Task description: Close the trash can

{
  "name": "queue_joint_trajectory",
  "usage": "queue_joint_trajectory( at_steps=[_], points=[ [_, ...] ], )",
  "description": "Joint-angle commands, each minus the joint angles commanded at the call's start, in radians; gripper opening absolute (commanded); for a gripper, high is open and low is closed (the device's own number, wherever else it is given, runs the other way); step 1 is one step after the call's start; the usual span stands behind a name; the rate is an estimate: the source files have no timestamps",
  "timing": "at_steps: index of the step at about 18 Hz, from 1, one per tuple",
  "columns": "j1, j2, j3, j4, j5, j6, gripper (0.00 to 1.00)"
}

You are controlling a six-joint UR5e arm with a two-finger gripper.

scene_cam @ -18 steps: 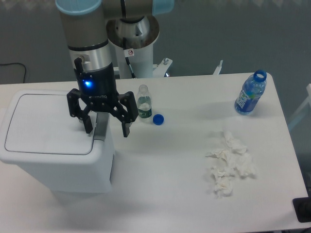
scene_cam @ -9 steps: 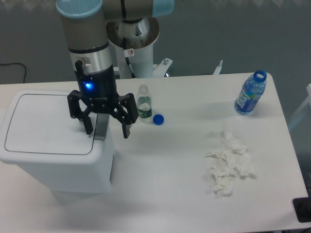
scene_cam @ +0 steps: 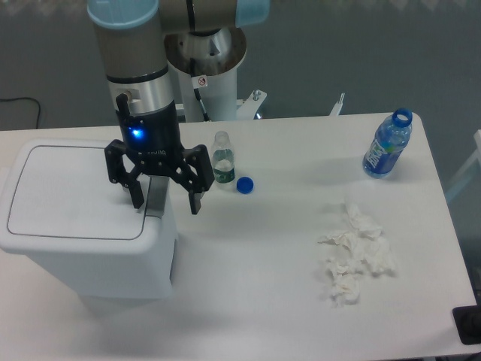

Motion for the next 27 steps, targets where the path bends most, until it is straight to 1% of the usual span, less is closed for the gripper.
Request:
queue_joint_trajectory(
  at_steps=[9,12,14,16,18,21,25,27],
  points=[
    [0.006,0.011,0.015,-0.002,-0.003,0.003,1.00],
    [0.069,0.034,0.015,-0.005,0.000,0.084,1.00],
    [0.101,0.032,0.011,-0.006,0.002,0.136,1.00],
    [0.147,0.034,0.011,-0.006,-0.002,0.149,1.00],
    [0.175,0.031,0.011,-0.006,-0.002,0.176,1.00],
    [0.245,0.029,0.011,-0.006,-0.006,0.297,1.00],
    [0.320,0.018,0.009,-0.009,-0.006,0.490,1.00],
    [0.339,0.008,0.006,-0.008,-0.003,0.584,1.00]
  ],
)
